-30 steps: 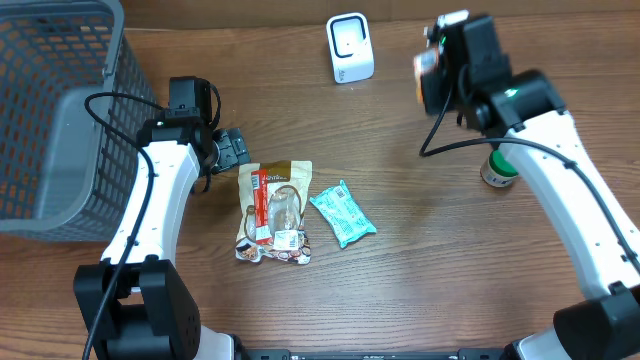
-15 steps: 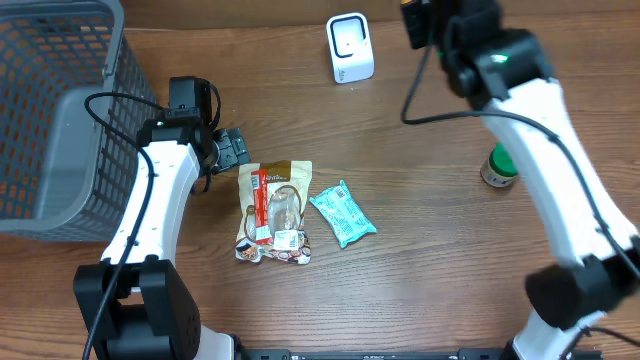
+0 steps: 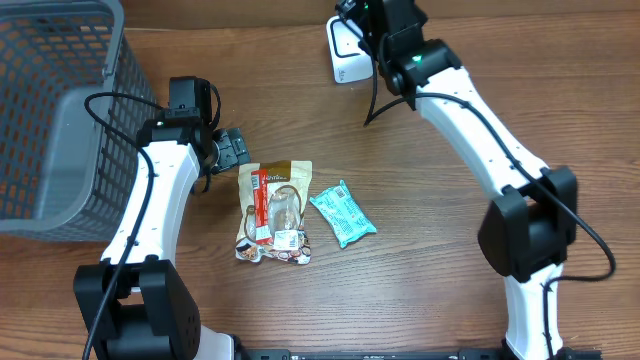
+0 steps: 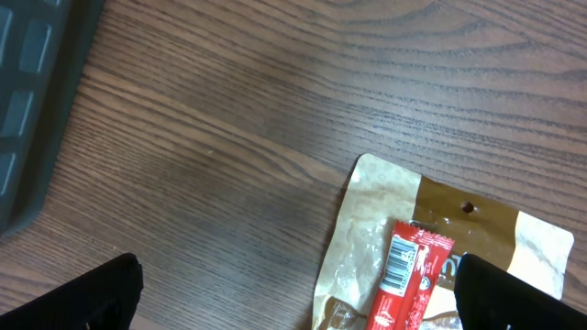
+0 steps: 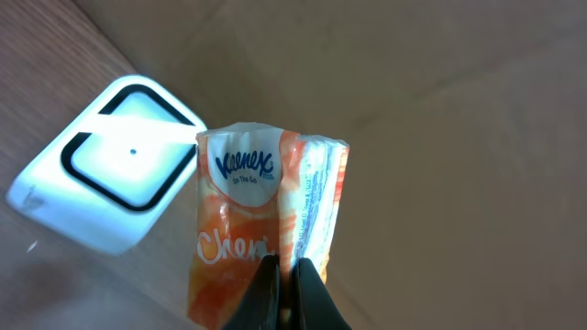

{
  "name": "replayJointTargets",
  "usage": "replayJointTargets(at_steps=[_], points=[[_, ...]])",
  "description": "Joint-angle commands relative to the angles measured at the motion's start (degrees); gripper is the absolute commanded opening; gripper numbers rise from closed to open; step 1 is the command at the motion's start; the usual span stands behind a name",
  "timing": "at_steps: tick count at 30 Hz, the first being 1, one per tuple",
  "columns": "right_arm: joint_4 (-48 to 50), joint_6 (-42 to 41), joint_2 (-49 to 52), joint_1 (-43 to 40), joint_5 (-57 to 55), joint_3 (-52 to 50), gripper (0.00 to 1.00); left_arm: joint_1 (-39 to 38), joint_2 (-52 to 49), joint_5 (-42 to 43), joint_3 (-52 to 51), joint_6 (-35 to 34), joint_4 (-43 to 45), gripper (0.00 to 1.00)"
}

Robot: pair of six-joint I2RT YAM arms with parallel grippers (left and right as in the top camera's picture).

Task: Scan the item barcode
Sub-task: 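Carry the Kleenex pack to the scanner and hold it there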

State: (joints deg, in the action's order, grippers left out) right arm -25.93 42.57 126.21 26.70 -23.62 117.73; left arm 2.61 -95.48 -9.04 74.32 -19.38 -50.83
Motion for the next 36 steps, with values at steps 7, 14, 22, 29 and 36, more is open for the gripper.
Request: replayJointTargets(at_steps=[7,14,22,29,36], points=[[10.01,13.77,8.24,1.6,-0.37,0.39,0.03,-0.39,0.35,-0.11,0.94,-0.57,0.09,1.0],[18.38,16.81,12.81,1.6,-2.27,0.39,0.04,-0.39,0.35,-0.11,0.94,-0.57,0.09,1.0],[20.68,20.92,14.29,1.92,-2.29,0.28,0.03,-0.39,0.35,-0.11,0.94,-0.57,0.09,1.0],[20.74,20.5,14.29,2.19,-1.03,0.09,0.03,-0.39,0.35,-0.11,0.94,-0.57,0.09,1.0],[21.38,12.52,13.86,2.32,-2.21,0.04,0.03,-0.39,0.35,-0.11,0.94,-0.57,0.09,1.0]])
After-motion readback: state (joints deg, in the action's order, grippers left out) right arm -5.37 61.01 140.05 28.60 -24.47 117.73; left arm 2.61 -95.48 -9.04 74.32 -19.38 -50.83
